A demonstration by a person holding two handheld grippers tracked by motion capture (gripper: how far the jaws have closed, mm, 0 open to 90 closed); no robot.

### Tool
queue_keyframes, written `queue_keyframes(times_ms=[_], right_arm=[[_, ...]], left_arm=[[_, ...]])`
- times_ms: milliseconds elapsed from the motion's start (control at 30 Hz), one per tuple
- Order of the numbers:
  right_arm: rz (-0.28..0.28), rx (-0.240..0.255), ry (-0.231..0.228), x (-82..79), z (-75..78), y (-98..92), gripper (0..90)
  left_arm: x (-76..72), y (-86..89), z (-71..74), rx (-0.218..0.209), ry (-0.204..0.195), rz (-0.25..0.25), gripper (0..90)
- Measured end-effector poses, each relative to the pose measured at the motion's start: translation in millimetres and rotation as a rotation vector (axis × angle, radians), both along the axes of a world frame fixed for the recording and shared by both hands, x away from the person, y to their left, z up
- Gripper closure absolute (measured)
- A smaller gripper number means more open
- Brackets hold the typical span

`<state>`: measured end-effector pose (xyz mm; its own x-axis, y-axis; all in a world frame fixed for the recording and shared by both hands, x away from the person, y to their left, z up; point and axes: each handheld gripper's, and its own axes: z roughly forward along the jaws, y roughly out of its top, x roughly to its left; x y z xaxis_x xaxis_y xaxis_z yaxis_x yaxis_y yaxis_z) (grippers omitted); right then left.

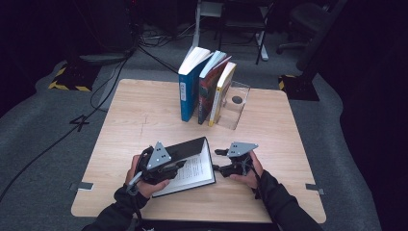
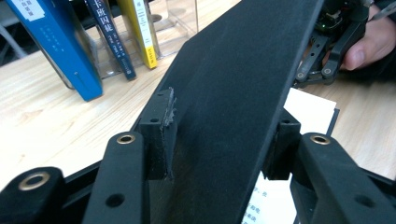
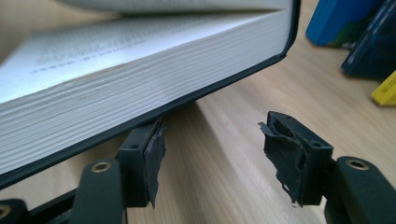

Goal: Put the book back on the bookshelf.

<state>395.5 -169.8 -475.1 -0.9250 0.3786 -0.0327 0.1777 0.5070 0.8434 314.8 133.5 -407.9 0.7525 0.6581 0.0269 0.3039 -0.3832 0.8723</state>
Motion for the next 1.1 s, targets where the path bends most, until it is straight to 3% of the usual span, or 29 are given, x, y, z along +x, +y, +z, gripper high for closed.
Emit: queue_keyframes(times_ms=[67,200,400,533,633,767,900,1033,1100], right_arm=[[0.001,0.034,-0.028,-3.6,6.6,-0.9,40.4],[0.017,0.069,-0.077,-13.8,19.9,5.5,40.4],[0.014,0.111,-0.119,-19.9,35.4,18.5,40.5],[0.023,0.161,-0.112,-17.9,44.7,27.4,41.8],[0.032,0.164,-0.125,-17.3,49.5,31.9,41.9],[0.049,0.195,-0.132,-16.4,56.0,38.8,41.9],[0.038,0.199,-0.154,-17.8,62.4,36.4,41.9],[0.012,0.212,-0.175,-19.2,71.7,22.9,41.9],[-0.027,0.212,-0.182,-20.6,76.8,9.7,41.9]], left_arm=[[-0.4,3.2,1.3,-0.026,0.016,-0.008,53.6],[-9.5,9.3,3.6,-0.040,0.030,0.012,51.5],[-30.2,24.8,-0.6,-0.094,-0.014,0.072,50.7],[-39.5,30.4,-7.4,-0.118,-0.059,0.100,50.2],[-41.5,33.8,-8.9,-0.145,-0.056,0.106,50.0],[-37.9,43.0,-12.4,-0.235,-0.047,0.083,49.4],[-31.1,40.1,-12.6,-0.279,-0.031,0.049,48.3],[-17.7,26.4,-13.2,-0.318,-0.015,-0.019,46.7],[-9.2,11.9,-13.7,-0.303,-0.018,-0.067,45.9]])
